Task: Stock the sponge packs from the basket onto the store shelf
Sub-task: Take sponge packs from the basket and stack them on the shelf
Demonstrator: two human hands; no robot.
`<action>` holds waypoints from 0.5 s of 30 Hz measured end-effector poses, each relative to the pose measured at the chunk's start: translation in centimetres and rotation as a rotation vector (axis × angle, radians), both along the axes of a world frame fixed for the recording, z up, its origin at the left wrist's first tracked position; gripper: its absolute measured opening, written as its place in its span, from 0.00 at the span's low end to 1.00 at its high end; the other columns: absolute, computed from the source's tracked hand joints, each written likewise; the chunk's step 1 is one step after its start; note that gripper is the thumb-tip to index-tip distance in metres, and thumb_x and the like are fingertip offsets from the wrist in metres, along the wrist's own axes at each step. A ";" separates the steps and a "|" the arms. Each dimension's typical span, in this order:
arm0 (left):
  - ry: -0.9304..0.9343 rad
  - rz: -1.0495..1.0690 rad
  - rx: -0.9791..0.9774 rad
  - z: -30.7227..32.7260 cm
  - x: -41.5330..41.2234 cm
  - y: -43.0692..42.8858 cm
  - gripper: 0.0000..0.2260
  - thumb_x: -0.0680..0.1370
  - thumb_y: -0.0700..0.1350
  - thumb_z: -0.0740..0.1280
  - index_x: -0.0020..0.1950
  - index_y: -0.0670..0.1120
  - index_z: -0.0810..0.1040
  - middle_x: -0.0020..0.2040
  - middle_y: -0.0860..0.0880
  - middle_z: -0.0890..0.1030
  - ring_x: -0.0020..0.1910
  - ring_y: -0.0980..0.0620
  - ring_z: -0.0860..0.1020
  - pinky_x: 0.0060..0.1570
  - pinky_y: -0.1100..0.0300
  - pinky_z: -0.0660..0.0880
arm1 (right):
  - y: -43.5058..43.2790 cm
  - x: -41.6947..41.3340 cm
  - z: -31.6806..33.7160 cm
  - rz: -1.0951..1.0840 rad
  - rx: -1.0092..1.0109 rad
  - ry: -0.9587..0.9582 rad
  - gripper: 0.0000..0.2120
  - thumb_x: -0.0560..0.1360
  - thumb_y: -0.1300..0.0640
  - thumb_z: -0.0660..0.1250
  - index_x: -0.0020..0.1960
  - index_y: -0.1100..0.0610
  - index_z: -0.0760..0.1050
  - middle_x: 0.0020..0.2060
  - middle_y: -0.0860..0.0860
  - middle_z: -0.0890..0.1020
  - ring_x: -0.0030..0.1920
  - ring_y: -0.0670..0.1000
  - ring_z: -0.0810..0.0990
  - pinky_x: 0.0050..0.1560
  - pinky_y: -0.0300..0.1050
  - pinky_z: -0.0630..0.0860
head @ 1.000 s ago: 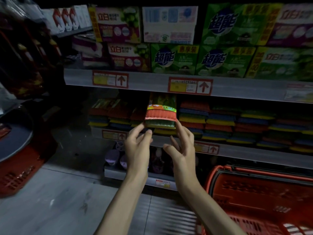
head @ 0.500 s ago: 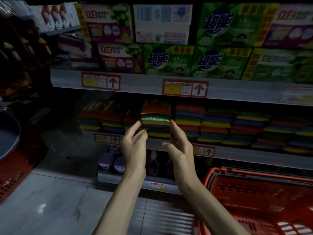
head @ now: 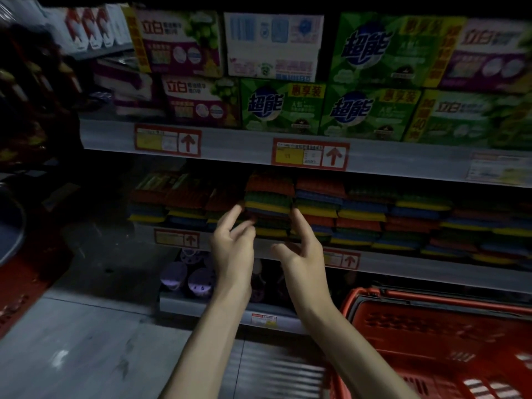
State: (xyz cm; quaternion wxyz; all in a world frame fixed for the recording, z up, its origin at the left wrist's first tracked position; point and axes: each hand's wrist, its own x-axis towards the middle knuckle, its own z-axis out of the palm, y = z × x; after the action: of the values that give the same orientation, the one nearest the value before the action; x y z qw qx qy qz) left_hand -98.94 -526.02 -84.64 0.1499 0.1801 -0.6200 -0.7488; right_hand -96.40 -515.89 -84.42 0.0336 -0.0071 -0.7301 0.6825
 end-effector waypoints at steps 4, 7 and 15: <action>-0.004 0.008 0.002 0.0 0.2 0.0 0.23 0.81 0.33 0.64 0.75 0.48 0.73 0.53 0.54 0.83 0.57 0.60 0.81 0.66 0.53 0.76 | 0.1 0.1 0.6 0.016 0.026 -0.028 0.36 0.79 0.62 0.66 0.82 0.43 0.57 0.80 0.39 0.61 0.79 0.41 0.59 0.79 0.51 0.63; -0.003 0.000 -0.002 0.1 0.4 0.0 0.23 0.81 0.33 0.64 0.75 0.49 0.73 0.52 0.56 0.83 0.57 0.60 0.81 0.64 0.55 0.77 | 0.0 0.3 1.1 0.016 0.038 -0.035 0.36 0.80 0.62 0.66 0.82 0.44 0.56 0.79 0.39 0.61 0.79 0.41 0.59 0.77 0.46 0.63; -0.001 -0.010 0.010 0.2 0.4 -0.1 0.23 0.81 0.34 0.65 0.75 0.49 0.73 0.55 0.52 0.84 0.57 0.60 0.81 0.65 0.54 0.77 | -0.3 0.3 1.5 -0.001 0.057 -0.033 0.35 0.81 0.61 0.65 0.82 0.45 0.56 0.79 0.41 0.62 0.78 0.42 0.60 0.76 0.46 0.65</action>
State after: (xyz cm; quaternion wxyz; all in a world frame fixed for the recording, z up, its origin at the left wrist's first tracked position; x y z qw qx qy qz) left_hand -98.49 -526.14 -84.43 0.1451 0.1780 -0.6171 -0.7526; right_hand -96.09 -516.15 -82.93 0.0222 -0.0175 -0.7499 0.6610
